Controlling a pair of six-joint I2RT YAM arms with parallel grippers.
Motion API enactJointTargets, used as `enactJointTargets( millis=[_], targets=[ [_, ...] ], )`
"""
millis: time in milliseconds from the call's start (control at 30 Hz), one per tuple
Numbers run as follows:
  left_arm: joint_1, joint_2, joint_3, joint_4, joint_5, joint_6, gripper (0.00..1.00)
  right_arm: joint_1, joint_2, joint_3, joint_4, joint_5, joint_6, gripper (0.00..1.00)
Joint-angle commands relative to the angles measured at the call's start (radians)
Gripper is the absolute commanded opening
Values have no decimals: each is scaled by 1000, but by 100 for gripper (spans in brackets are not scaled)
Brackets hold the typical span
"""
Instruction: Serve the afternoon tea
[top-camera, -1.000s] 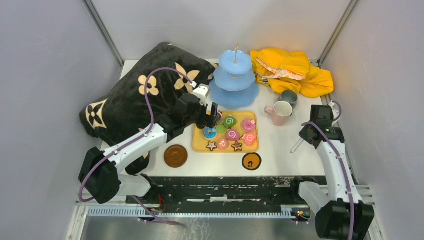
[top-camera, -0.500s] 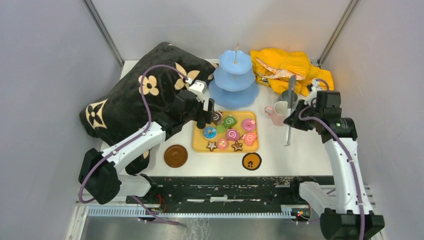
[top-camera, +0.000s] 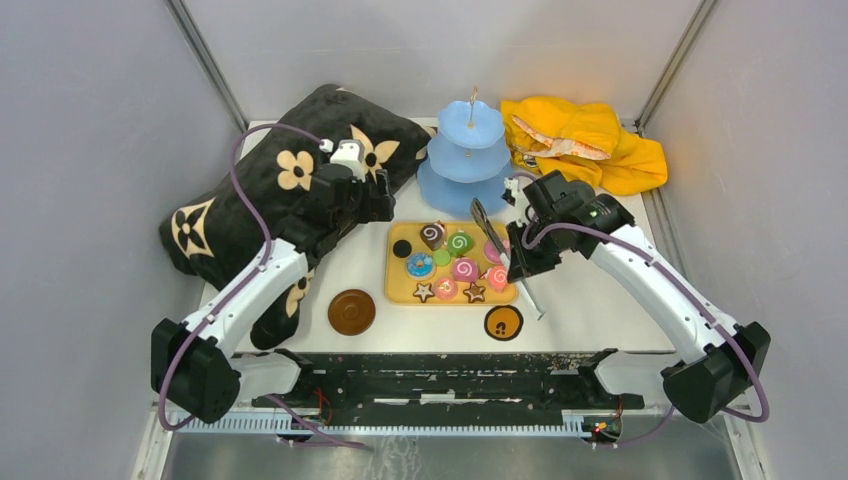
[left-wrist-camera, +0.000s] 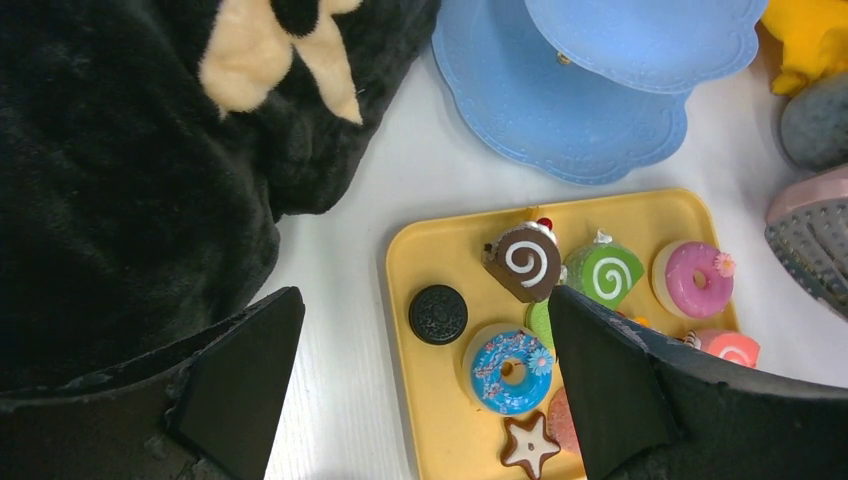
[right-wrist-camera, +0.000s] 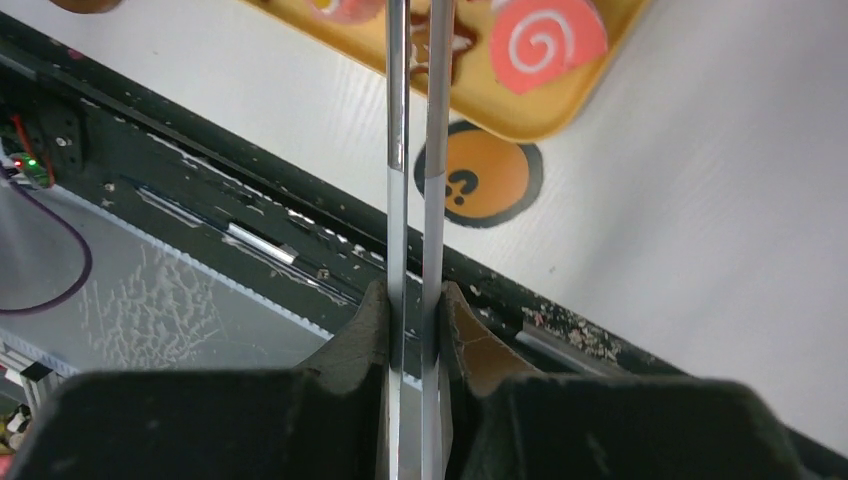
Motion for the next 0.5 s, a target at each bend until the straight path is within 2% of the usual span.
enactJointTargets(
  millis=[0, 133, 467],
  targets=[
    [14, -47, -1, 4, -10, -39, 99, 2, -38, -13, -125, 110, 58, 2],
    [14, -40, -9, 18, 5, -43, 99, 4, -51, -30, -233, 94, 50, 2],
    [15, -22, -16, 32, 31, -47, 99, 8, -182, -70, -390, 111, 68, 13]
  ],
)
